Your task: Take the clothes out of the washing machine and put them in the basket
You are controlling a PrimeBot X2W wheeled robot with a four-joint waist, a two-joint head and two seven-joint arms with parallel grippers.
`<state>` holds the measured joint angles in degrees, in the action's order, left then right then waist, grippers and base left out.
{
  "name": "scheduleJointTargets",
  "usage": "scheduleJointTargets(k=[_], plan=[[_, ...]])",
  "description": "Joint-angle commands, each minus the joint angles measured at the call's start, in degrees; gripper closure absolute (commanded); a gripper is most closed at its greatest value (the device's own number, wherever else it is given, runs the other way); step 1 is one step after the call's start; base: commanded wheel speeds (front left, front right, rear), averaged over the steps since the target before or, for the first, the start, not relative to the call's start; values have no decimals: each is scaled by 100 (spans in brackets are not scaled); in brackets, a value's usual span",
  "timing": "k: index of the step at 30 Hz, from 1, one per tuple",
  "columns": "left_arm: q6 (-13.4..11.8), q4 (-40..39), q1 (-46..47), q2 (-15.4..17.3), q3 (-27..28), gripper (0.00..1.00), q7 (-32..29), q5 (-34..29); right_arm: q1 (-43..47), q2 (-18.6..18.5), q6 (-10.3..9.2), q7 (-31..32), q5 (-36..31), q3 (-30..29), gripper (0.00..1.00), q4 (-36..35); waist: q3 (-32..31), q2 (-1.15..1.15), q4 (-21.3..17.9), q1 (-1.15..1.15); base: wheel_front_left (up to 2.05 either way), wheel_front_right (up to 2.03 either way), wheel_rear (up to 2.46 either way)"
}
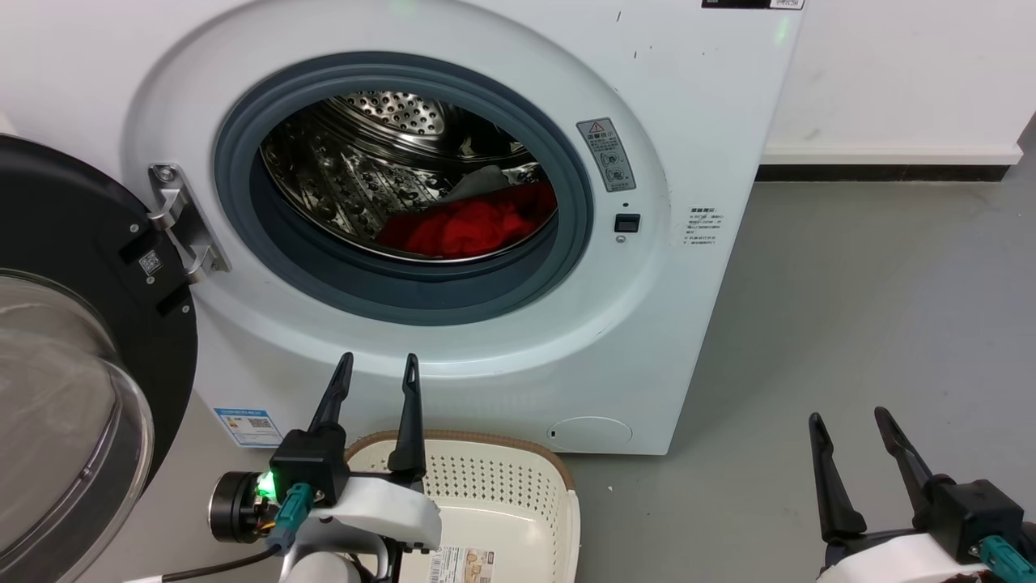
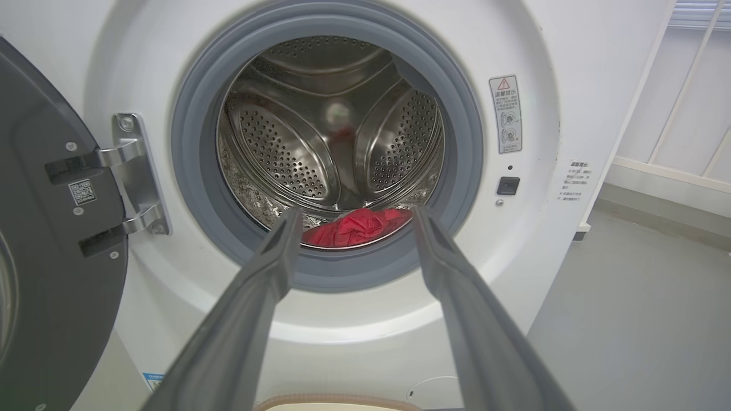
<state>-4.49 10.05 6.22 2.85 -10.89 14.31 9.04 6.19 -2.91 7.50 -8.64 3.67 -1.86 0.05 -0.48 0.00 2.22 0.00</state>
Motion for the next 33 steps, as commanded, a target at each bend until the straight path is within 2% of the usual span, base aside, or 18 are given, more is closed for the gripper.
scheduleJointTargets(k=[1,7,27,33], plan=[[-13,15,70,5,-23,0,46,-91,88,5,-2,-41,-105,-4,0,-34,-1,0,3,0,0,0,0],[-53,53,84,5,-52,0,105,-287,118,5,-3,-62,-285,-5,0,-46,-1,0,21,0,0,0,0],[-56,261,126,4,11,0,92,-172,12,5,-3,-25,-167,-12,0,33,63,0,-18,0,0,0,0],[-83,393,277,5,23,0,92,-137,-67,5,-3,-15,-142,44,0,-84,286,0,-113,0,0,0,0]])
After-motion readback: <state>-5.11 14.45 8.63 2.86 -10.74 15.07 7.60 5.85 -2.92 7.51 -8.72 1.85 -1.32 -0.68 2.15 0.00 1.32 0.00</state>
